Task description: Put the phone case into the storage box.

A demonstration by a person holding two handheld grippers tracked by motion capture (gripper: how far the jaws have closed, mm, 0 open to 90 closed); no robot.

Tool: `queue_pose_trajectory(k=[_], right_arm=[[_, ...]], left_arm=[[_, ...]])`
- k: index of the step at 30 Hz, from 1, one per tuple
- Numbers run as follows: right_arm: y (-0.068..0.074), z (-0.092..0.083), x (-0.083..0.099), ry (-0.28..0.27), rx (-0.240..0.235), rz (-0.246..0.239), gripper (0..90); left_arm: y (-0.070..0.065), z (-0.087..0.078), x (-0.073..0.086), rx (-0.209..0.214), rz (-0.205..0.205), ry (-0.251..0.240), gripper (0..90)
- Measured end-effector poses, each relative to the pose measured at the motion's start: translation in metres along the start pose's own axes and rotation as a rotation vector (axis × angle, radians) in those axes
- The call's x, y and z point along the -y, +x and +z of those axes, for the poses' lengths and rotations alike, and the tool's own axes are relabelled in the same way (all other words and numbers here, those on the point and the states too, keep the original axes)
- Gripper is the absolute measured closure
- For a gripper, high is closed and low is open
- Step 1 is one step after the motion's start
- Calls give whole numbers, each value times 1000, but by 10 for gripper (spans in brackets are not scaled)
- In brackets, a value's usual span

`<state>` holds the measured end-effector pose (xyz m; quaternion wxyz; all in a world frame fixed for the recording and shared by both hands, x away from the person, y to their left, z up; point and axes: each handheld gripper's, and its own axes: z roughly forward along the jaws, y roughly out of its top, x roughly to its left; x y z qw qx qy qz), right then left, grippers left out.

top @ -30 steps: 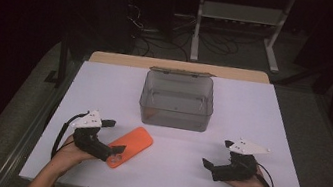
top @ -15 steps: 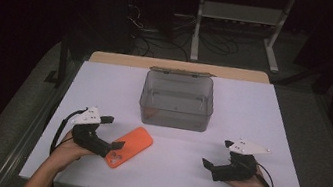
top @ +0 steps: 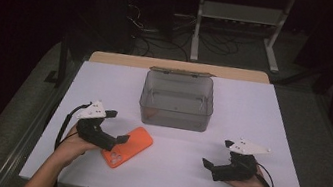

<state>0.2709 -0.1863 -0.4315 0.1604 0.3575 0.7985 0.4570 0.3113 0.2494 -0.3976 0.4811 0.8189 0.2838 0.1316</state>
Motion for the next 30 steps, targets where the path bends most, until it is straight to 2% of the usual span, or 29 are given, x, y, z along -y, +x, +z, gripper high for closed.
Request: queue_pose_trajectory(k=[18, 22, 30], right_arm=[[-1, 0, 0, -4, -1, 1, 0], [0, 0, 0, -5, -2, 0, 0], [0, 0, 0, -3, -1, -3, 0]], left_arm=[[-4, 21, -14, -31, -17, -14, 0], [-7, 24, -14, -34, -25, -29, 0], [-6, 25, -11, -52, -29, -18, 0]])
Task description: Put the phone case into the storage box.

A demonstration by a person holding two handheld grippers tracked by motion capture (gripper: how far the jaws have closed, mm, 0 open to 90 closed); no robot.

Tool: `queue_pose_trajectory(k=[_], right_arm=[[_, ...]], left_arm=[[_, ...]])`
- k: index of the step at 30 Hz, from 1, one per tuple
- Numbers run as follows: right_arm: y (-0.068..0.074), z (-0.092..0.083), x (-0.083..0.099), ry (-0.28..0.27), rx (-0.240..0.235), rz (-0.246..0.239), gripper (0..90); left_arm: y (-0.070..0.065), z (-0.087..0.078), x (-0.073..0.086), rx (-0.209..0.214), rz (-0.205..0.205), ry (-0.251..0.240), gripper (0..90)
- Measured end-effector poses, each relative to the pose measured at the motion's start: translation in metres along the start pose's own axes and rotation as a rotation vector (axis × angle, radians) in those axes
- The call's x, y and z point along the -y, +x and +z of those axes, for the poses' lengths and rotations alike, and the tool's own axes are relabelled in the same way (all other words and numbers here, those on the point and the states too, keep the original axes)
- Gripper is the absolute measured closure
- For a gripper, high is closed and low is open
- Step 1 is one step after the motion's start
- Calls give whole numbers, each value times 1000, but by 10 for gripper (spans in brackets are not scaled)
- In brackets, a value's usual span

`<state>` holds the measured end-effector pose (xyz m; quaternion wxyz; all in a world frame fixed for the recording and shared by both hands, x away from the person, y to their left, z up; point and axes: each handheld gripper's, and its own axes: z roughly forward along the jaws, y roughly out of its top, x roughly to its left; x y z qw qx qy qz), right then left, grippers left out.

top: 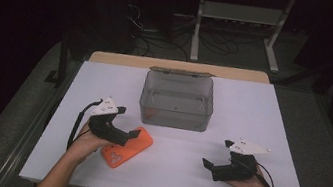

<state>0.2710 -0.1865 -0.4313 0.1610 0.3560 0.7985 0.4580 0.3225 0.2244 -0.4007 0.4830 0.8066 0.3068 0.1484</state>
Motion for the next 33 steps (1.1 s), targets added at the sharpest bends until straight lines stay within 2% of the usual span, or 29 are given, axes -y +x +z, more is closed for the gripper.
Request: queue_pose_trajectory(k=[11, 19, 26, 33], right_arm=[[0, 0, 0, 3, -1, -4, 0], [0, 0, 0, 5, 0, -3, 0], [0, 0, 0, 3, 0, -3, 0], [0, 1, 0, 5, -1, -2, 0]], left_arm=[[-2, -2, 2, 1, 19, 46, 0], [-4, -3, 4, -19, 37, 113, 0], [-6, -4, 7, -33, 36, 148, 0], [-7, -6, 10, -27, 35, 169, 0]])
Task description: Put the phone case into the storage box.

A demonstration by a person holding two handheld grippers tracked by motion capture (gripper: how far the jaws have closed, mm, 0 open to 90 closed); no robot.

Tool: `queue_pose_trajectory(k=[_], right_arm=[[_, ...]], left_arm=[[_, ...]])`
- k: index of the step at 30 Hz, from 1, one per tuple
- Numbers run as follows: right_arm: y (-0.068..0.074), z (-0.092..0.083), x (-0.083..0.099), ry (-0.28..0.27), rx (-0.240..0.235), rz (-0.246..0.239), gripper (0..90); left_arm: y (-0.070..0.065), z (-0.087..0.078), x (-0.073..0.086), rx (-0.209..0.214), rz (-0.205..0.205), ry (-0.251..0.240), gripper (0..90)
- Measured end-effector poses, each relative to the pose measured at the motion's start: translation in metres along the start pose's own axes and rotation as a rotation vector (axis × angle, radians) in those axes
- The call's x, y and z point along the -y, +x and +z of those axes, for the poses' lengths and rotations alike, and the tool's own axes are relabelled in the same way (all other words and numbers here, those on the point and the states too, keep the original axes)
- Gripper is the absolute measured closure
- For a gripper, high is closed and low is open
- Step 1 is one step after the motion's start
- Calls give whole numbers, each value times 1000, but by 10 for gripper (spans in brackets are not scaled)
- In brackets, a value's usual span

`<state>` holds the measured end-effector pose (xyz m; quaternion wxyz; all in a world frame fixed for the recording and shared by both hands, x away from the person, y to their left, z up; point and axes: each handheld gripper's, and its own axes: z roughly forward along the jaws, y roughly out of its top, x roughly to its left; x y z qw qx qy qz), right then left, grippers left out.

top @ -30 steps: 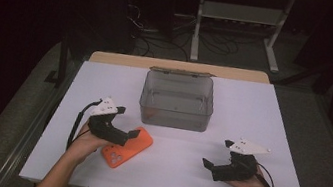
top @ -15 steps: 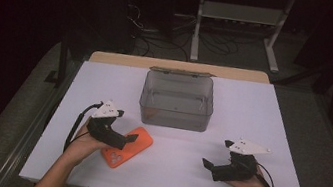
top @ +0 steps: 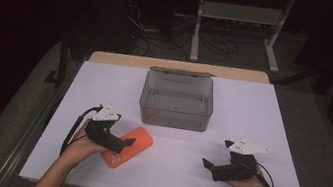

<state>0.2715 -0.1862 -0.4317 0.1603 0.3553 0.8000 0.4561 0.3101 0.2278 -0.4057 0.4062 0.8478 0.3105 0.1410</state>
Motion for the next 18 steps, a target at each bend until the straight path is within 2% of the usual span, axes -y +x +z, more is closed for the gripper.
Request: queue_pose_trajectory(k=[8, 18], right_arm=[[0, 1, 0, 3, 1, -3, 0], [0, 0, 0, 3, 2, -4, 0]], left_arm=[[-2, -6, 6, 2, -21, 11, 0], [-6, -6, 14, 6, -24, 27, 0]])
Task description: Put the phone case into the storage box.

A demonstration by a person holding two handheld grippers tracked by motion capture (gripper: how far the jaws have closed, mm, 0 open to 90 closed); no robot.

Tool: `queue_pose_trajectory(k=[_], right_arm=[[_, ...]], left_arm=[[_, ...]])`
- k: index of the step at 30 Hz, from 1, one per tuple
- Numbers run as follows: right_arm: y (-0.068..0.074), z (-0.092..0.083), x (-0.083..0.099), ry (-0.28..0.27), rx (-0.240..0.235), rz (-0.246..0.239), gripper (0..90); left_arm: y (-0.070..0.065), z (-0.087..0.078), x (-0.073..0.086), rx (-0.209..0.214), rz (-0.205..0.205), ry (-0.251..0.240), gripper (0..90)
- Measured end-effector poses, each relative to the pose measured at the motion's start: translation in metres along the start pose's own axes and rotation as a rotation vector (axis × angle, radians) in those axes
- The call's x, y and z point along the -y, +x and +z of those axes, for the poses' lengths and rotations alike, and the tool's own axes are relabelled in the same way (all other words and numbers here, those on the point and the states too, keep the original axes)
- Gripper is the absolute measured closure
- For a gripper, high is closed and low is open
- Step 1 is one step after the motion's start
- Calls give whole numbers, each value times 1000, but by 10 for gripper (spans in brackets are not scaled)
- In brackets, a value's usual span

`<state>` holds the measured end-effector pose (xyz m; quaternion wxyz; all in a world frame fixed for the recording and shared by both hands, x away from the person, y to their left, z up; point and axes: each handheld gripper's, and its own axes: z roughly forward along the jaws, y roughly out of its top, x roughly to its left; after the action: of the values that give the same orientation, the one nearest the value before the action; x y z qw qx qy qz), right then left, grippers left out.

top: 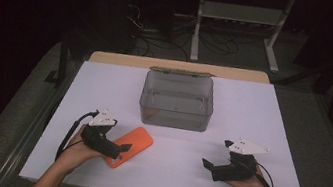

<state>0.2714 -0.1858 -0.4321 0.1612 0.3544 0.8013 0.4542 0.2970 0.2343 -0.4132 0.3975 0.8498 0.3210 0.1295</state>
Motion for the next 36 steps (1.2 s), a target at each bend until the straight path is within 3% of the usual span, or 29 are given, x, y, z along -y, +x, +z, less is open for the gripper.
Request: queue_pose_trajectory(k=[10, 21, 36], right_arm=[[0, 0, 0, -1, -1, -2, 0], [0, -1, 0, 0, 0, -2, 0], [0, 0, 0, 0, -1, -5, 0]], left_arm=[[-3, 7, 7, -12, 22, 55, 0], [-2, 14, 12, 13, 2, 92, 0], [-6, 25, 16, 18, 7, 167, 0]])
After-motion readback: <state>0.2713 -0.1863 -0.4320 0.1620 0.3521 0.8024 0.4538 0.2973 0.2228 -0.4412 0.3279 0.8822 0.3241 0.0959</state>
